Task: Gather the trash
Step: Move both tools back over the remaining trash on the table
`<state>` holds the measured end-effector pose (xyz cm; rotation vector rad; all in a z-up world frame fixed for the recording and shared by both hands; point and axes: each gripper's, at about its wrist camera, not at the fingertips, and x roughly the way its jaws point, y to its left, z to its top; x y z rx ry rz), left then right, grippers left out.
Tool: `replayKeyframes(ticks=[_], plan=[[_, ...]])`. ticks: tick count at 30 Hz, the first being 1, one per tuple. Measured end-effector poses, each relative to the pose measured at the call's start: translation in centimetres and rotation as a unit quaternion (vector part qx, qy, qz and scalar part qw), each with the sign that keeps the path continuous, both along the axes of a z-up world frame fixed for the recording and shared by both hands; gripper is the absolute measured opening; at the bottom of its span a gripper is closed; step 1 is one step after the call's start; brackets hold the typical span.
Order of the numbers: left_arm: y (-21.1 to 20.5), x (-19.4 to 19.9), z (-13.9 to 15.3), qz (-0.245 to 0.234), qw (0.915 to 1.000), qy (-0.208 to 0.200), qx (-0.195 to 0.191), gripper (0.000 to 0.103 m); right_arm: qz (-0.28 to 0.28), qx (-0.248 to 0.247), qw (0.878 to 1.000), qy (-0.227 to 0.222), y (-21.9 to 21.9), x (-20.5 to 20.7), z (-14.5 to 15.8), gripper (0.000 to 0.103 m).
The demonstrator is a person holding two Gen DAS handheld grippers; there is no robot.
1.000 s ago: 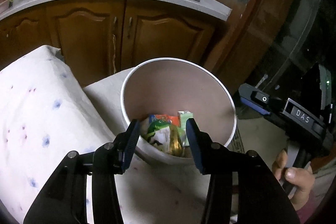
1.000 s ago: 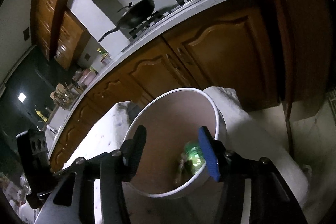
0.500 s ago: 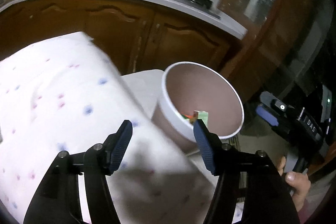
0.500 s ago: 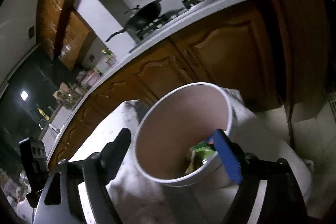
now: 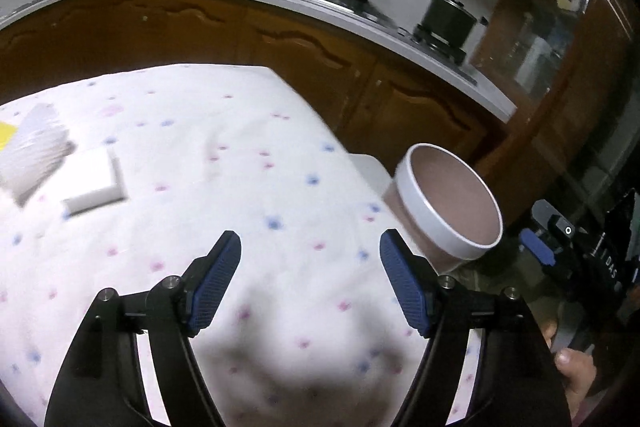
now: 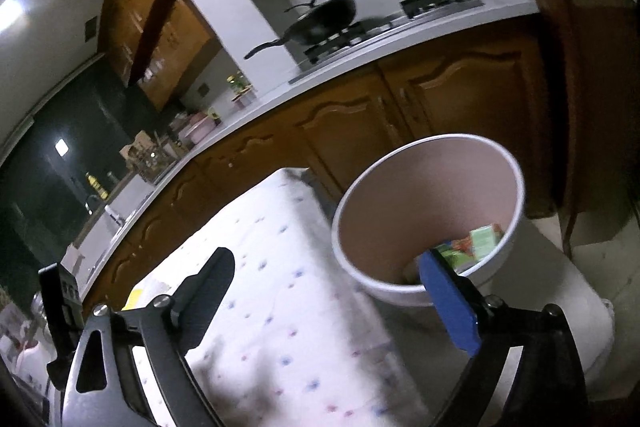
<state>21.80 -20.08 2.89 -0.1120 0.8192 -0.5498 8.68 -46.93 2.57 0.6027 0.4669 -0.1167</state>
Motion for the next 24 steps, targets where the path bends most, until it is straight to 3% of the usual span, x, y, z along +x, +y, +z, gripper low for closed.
replayKeyframes(ticks=[24], plan=[[15.3,-2.4,-0.3,0.112,0.9936,-0.006,-0.007,0.074,0.113,-0.021,0.993,0.021,12.4,2.8,-0.5,0.096]])
